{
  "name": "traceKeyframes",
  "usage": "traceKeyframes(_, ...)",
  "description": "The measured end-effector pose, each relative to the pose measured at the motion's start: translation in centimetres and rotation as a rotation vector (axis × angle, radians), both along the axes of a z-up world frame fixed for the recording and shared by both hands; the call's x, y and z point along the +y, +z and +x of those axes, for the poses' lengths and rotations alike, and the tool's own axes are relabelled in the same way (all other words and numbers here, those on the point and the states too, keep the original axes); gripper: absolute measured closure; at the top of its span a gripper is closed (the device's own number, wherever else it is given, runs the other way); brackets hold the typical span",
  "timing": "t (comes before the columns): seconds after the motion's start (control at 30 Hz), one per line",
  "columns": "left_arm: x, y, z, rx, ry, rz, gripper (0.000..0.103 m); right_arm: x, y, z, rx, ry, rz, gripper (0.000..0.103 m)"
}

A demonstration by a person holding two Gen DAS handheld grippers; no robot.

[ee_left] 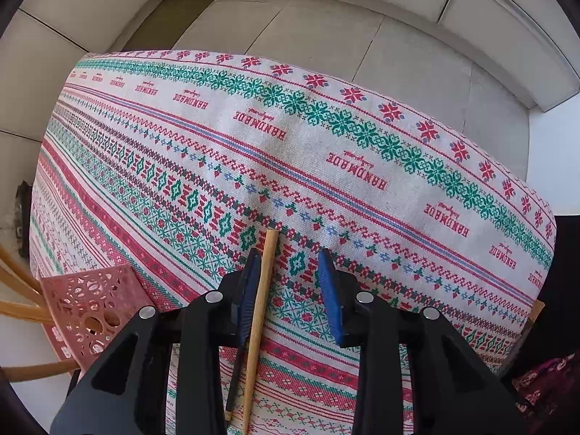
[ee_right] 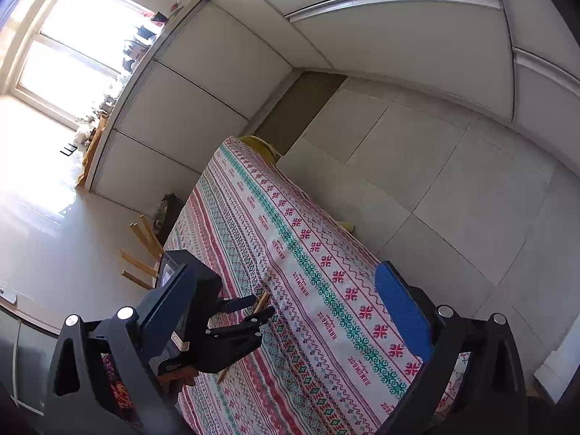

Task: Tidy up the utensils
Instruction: 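Withdraw both open tools and move them over the last chopsticks on the cloth, then lift the wooden chopstick with the left tool while the right tool lowers toward the black chopstick, then close the right tool on the black chopstick while the left tool holds its chopstick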

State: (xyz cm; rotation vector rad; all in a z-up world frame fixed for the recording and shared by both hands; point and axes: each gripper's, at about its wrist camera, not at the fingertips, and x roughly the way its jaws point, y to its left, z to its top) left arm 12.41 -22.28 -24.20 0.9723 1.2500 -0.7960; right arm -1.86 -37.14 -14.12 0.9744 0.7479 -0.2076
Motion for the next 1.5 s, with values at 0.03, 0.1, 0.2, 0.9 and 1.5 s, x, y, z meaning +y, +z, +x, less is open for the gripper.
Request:
traceKeyframes(0.03,-0.6,-0.1,0.3,-0.001,-0.004,0.010,0.074,-0.1,0.0,-0.1,0.000,-0.002,0.001,0.007)
traceKeyframes(0.1,-0.8,-0.5,0.9,-0.005,-0.008,0.033,0.074,-0.3,0.0,-0.2,-0.001,-0.007,-0.001,0.007)
traceKeyframes(0.2,-1.3,-1.5,2.0,0.020,-0.011,0.049,0.075,-0.4,0.0,-0.2,0.003,-0.007,0.002,0.007)
traceKeyframes(0.9,15.3,2.5,-5.9,0.121,0.478,-0.581,0.097,6.7,-3.1,4.8,0.201,0.279,-0.190,0.007)
traceKeyframes(1.5,31.3,14.2,-10.5,-0.081,0.592,-1.110,0.097,19.8,-6.7,10.2,0.256,0.543,-0.165,0.060)
